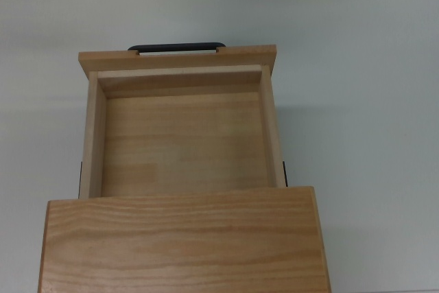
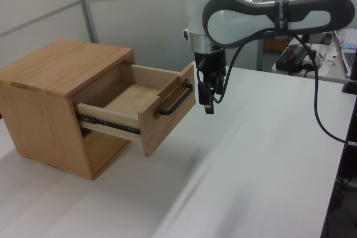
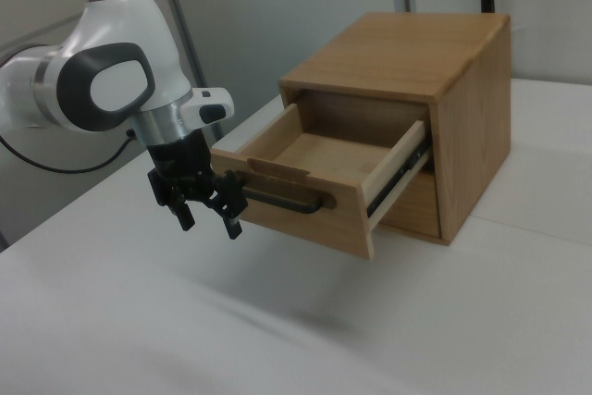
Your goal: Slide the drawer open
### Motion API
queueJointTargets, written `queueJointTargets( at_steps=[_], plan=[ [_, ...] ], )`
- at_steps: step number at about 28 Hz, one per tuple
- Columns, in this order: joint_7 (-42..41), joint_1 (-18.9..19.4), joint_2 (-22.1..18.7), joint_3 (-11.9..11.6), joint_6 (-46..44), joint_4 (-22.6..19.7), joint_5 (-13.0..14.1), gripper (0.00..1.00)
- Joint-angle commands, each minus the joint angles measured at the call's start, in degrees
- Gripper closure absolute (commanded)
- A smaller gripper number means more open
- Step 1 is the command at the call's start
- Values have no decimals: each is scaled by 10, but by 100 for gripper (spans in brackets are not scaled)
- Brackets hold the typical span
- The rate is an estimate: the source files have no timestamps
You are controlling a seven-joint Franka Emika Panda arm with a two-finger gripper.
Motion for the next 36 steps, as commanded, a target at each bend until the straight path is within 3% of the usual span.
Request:
queueJointTargets(
  at_steps=[1, 6, 16, 36],
  plan=[
    [-12, 5, 9, -3, -21, 18, -7, 0],
    [-11, 5, 10, -3, -21, 19, -7, 0],
    [-9, 4, 36, -4, -28, 78, -7, 0],
    [-4, 6, 41, -3, -30, 89, -5, 0]
  ],
)
